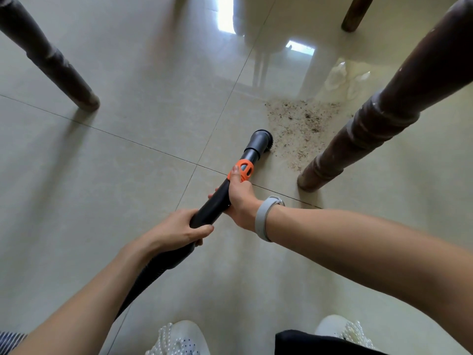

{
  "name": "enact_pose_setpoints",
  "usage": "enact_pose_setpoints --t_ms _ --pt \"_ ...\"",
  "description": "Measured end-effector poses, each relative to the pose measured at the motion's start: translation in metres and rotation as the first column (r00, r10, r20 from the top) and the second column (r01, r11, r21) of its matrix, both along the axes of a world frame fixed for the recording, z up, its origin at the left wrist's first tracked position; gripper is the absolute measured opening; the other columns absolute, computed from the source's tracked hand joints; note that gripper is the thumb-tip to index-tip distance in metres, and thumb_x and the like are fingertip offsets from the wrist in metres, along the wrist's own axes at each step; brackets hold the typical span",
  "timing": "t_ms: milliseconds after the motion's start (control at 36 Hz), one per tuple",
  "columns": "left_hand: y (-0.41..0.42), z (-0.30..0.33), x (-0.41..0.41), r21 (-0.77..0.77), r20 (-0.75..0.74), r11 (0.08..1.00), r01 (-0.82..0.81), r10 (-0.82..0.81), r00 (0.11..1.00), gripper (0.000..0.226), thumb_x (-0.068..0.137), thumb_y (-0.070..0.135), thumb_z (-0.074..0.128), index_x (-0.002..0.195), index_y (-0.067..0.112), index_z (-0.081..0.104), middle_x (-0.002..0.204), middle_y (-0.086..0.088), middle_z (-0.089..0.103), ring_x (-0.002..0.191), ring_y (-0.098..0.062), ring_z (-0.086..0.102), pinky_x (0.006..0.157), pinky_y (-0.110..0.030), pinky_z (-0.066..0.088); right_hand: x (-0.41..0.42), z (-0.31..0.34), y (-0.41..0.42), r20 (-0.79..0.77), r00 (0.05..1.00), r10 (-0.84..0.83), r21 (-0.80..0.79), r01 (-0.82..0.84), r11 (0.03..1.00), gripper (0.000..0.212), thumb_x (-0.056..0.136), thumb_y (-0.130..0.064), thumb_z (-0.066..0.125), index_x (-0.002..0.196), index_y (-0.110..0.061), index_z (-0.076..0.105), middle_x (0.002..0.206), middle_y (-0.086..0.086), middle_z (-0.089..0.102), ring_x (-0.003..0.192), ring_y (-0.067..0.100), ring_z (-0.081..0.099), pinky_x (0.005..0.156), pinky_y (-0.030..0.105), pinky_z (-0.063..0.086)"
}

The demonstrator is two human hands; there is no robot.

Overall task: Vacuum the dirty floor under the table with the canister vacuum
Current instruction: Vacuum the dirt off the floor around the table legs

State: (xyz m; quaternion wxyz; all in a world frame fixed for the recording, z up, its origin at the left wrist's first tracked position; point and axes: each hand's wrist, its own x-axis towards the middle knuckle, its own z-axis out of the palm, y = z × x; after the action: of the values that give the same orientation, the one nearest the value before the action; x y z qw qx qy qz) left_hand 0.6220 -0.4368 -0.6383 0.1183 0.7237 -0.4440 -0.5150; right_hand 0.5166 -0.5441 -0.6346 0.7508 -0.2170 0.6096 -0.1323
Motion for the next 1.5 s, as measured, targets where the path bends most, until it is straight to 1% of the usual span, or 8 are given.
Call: enact_pose_setpoints --t_ms 222,361,472,778,944,1083,1250,1500 --pt "0.006 0.003 -0.007 0.044 -0.076 0.999 0.021 -0.017 0.997 0.03 0.094 0.034 0.057 0.071 0.016 0.05 0.054 0.001 0.062 0.051 -0.011 0.057 0.058 -0.023 0.045 -0.01 -0.003 0.01 -0.017 0.999 -0.034 0.056 0.035 0.998 0.059 0.097 -0.054 0.039 0.137 -0.012 0.03 0.118 0.015 0.056 0.073 0.023 0.066 0.068 0.039 0.055" --pt "0.006 0.002 -0.01 0.069 -0.101 0.997 0.042 -0.035 0.994 0.029 0.093 0.035 0.058 0.072 0.018 0.049 0.056 0.001 0.062 0.052 -0.014 0.057 0.058 -0.024 0.045 -0.021 -0.006 0.014 -0.009 0.999 -0.044 0.078 0.045 0.996 0.055 0.096 -0.052 0.044 0.131 -0.011 0.034 0.122 0.017 0.055 0.097 0.034 0.064 0.078 0.046 0.056" --pt "0.005 0.0 -0.011 0.099 -0.111 0.991 0.085 -0.074 0.991 0.028 0.093 0.035 0.058 0.073 0.018 0.049 0.056 0.001 0.061 0.051 -0.013 0.056 0.057 -0.022 0.044 -0.031 -0.01 0.016 -0.031 0.999 -0.042 0.076 0.045 0.996 0.049 0.096 -0.045 0.05 0.126 -0.007 0.04 0.121 0.017 0.057 0.101 0.035 0.063 0.082 0.046 0.056" --pt "0.0 -0.007 -0.013 0.155 -0.11 0.977 0.147 -0.13 0.985 0.022 0.089 0.034 0.062 0.074 0.023 0.051 0.057 0.003 0.061 0.05 -0.014 0.055 0.059 -0.025 0.045 -0.051 -0.011 0.018 -0.044 0.998 -0.036 0.083 0.04 0.996 0.027 0.099 -0.034 0.046 0.11 -0.01 0.04 0.099 0.009 0.055 0.074 0.022 0.057 0.077 0.038 0.054" --pt "-0.006 -0.016 -0.004 0.137 -0.097 0.982 0.132 -0.119 0.988 0.018 0.086 0.037 0.065 0.082 0.021 0.058 0.059 0.001 0.062 0.05 -0.017 0.056 0.057 -0.027 0.045 -0.045 -0.012 0.014 -0.024 0.997 -0.078 0.097 0.08 0.992 0.028 0.099 -0.033 0.044 0.112 -0.009 0.04 0.094 0.009 0.056 0.08 0.026 0.059 0.079 0.041 0.055" --pt "-0.018 -0.016 -0.007 0.078 -0.001 0.989 0.122 -0.122 0.993 0.022 0.084 0.044 0.063 0.089 0.022 0.062 0.061 0.006 0.064 0.049 -0.012 0.058 0.058 -0.025 0.046 -0.046 -0.01 -0.002 -0.023 0.998 -0.058 0.02 0.058 0.998 0.024 0.1 -0.032 0.041 0.109 -0.01 0.041 0.109 0.013 0.055 0.097 0.029 0.058 0.071 0.038 0.051" --pt "-0.022 -0.025 -0.011 0.047 0.087 0.991 0.129 -0.133 0.987 0.034 0.072 0.061 0.057 0.084 0.029 0.061 0.059 0.011 0.065 0.051 -0.008 0.06 0.065 -0.032 0.052 -0.048 -0.014 -0.008 -0.03 0.999 -0.041 -0.014 0.041 0.999 0.023 0.099 -0.031 0.041 0.104 -0.009 0.043 0.096 0.009 0.055 0.095 0.027 0.058 0.069 0.037 0.052" --pt "-0.018 -0.032 -0.006 -0.032 0.16 0.998 0.054 -0.048 0.986 0.029 0.074 0.058 0.057 0.082 0.03 0.059 0.059 0.014 0.063 0.047 -0.005 0.057 0.058 -0.027 0.045 -0.034 -0.016 -0.017 -0.013 1.0 0.019 -0.055 -0.02 0.998 0.019 0.097 -0.028 0.041 0.085 -0.013 0.044 0.09 0.008 0.054 0.089 0.025 0.057 0.069 0.036 0.053"
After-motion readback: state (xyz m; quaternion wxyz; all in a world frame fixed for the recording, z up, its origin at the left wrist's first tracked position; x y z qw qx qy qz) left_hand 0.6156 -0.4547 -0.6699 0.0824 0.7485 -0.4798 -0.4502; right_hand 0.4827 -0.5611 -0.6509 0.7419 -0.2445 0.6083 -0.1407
